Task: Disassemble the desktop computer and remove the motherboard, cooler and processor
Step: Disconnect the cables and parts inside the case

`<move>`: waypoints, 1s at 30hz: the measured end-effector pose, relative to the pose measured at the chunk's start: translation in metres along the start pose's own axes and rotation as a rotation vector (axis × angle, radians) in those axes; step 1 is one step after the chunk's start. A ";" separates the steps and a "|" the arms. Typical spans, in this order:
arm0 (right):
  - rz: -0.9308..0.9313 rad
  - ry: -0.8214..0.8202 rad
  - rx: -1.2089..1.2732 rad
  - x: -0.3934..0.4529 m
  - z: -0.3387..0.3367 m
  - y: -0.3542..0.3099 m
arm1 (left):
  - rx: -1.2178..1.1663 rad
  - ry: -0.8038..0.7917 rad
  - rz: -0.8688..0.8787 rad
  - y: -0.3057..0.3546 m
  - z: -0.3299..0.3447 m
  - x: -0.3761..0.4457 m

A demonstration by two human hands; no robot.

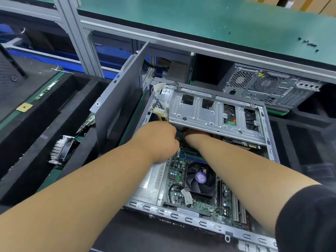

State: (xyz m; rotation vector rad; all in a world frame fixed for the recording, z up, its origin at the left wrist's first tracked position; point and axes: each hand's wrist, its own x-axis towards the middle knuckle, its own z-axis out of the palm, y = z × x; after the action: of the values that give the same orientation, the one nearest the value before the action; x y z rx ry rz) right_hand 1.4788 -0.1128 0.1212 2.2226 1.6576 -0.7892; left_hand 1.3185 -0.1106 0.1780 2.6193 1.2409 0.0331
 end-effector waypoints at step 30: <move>-0.288 0.325 -0.261 -0.052 0.038 -0.015 | -0.037 -0.023 0.031 0.000 -0.005 -0.004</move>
State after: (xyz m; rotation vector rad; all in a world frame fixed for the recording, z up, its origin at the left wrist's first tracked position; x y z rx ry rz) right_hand 1.4437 -0.1688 0.1214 2.0358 2.1265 -0.2518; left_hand 1.3149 -0.1124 0.1829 2.5993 1.1809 0.0309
